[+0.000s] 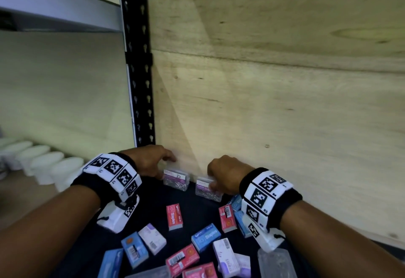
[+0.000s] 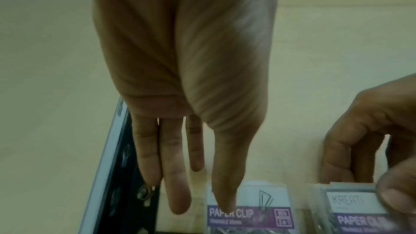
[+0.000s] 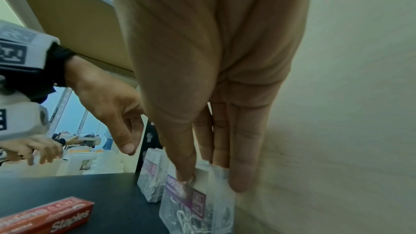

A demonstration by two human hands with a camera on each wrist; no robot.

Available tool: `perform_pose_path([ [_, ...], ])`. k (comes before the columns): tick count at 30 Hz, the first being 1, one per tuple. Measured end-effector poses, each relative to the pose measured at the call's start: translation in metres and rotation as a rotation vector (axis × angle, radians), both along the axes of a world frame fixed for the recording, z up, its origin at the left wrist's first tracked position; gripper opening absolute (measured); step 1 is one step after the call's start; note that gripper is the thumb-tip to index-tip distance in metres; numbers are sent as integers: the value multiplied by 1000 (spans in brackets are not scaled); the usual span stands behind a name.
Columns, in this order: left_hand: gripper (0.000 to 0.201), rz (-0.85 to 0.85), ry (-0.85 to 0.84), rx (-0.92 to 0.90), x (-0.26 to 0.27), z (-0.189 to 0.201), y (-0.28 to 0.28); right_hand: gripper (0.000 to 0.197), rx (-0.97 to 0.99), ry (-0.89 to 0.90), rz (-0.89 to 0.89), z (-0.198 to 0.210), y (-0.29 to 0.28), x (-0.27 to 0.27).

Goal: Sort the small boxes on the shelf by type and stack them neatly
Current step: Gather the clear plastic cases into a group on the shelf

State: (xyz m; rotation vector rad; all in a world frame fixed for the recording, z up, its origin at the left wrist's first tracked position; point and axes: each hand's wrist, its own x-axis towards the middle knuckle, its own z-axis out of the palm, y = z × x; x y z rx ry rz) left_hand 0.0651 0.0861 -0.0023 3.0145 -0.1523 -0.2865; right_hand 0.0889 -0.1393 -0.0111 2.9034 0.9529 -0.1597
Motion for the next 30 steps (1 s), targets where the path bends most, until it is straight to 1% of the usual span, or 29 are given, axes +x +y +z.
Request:
perform_pose_path([
  [2,53,-9,-63,57,-9,5,-1,35,14,-14,-1,4,-4,-2],
  [4,39,-38,-93,60,-19,6,-5,36,28,-37,7,9,-10,-6],
  [5,33,-46,-69,38,-25,6,-8,36,41,-36,22,11,-13,-8],
  [6,32,-46,-17,9,-30,6,-12,35,55,-14,35,13,-18,-11],
  [7,36,-41,48,-9,-35,5,-17,32,65,28,42,15,-22,-13],
  [8,43,-39,107,-8,-39,2,-21,29,52,85,42,16,-26,-17],
  [9,51,-38,149,14,-42,0,-25,30,14,141,38,16,-28,-21],
  [11,66,-30,186,45,-47,-7,-31,45,-107,210,30,13,-32,-25],
  [13,72,-29,198,57,-50,-14,-36,61,-207,241,15,7,-33,-25],
  [14,71,-31,204,66,-51,-16,-38,66,-229,253,11,5,-33,-25],
  [18,54,-51,208,111,-55,-23,-44,75,-253,252,12,1,-34,-29],
  [23,47,-91,128,187,-59,-18,-49,66,-239,216,22,-3,-36,-30],
  [27,50,-116,103,161,-58,-6,-62,63,-221,191,-5,3,-51,-27],
  [30,55,-158,78,139,-55,2,-84,68,-220,181,-49,10,-72,-24],
])
